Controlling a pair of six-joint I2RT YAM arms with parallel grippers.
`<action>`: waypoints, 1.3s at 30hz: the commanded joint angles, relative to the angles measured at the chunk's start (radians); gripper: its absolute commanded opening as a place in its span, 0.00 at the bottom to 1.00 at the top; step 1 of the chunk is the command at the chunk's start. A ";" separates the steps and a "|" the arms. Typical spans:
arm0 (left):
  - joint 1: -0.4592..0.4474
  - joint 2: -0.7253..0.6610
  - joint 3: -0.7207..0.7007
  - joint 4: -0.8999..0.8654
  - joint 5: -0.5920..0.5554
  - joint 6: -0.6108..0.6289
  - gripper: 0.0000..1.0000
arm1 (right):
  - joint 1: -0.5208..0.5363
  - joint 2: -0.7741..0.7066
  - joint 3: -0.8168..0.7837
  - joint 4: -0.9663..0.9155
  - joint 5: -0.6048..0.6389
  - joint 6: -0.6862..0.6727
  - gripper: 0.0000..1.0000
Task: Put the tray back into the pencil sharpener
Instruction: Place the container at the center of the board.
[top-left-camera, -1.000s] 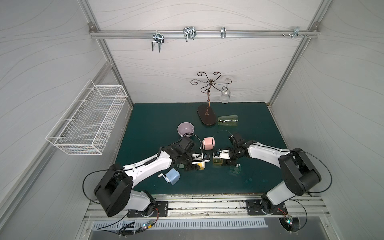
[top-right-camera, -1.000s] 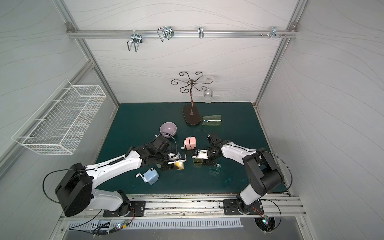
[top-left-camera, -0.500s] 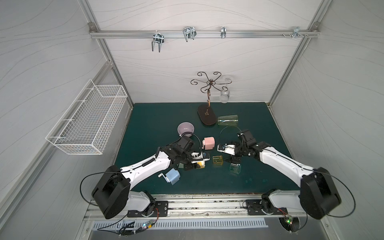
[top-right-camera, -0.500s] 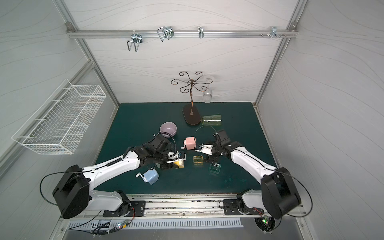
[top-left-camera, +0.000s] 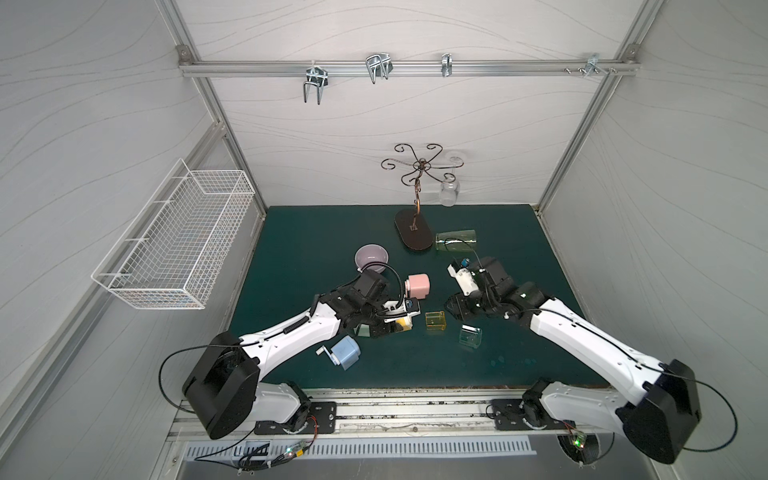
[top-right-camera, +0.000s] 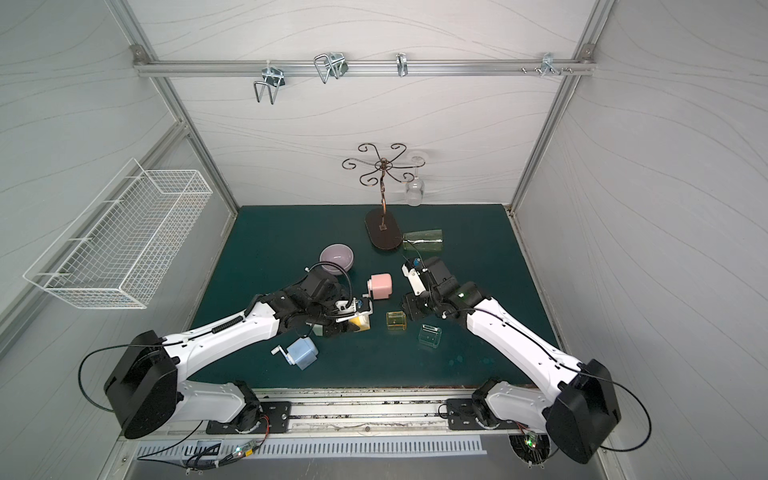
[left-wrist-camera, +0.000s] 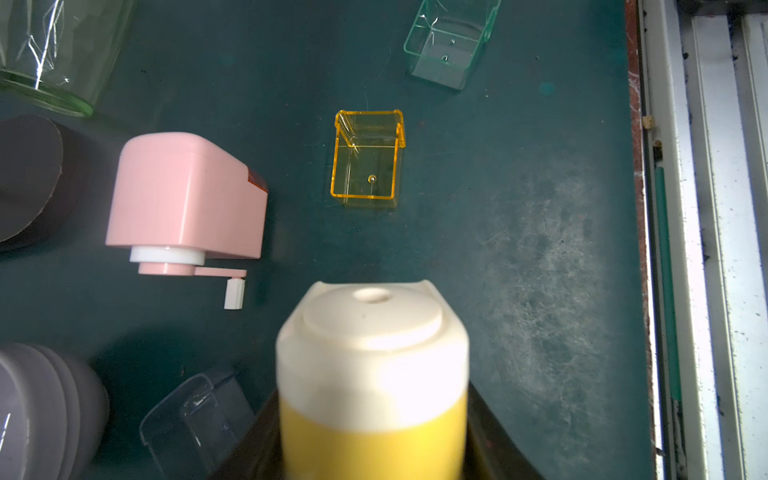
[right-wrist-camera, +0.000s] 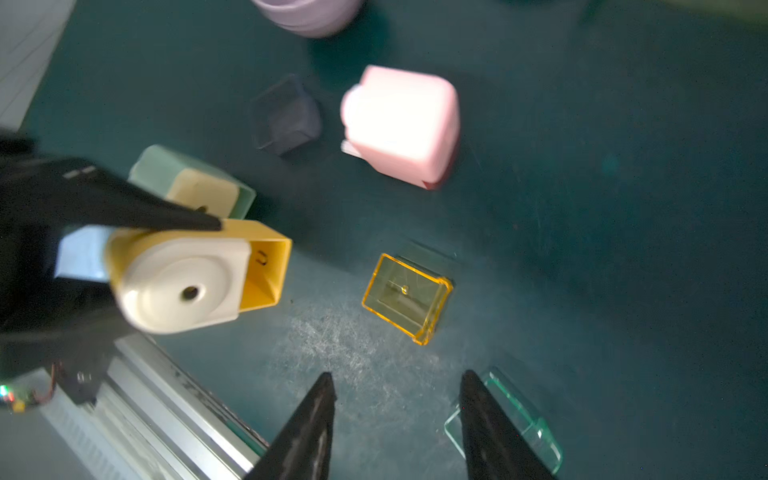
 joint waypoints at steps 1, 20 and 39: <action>0.003 -0.016 0.002 0.053 0.006 -0.012 0.13 | 0.004 0.096 0.029 -0.113 0.035 0.291 0.46; 0.003 -0.018 0.011 0.043 0.002 -0.009 0.13 | -0.007 0.493 0.166 -0.097 0.001 0.254 0.24; 0.001 0.025 0.042 0.048 0.004 -0.020 0.13 | -0.007 0.505 0.175 -0.094 0.002 0.250 0.06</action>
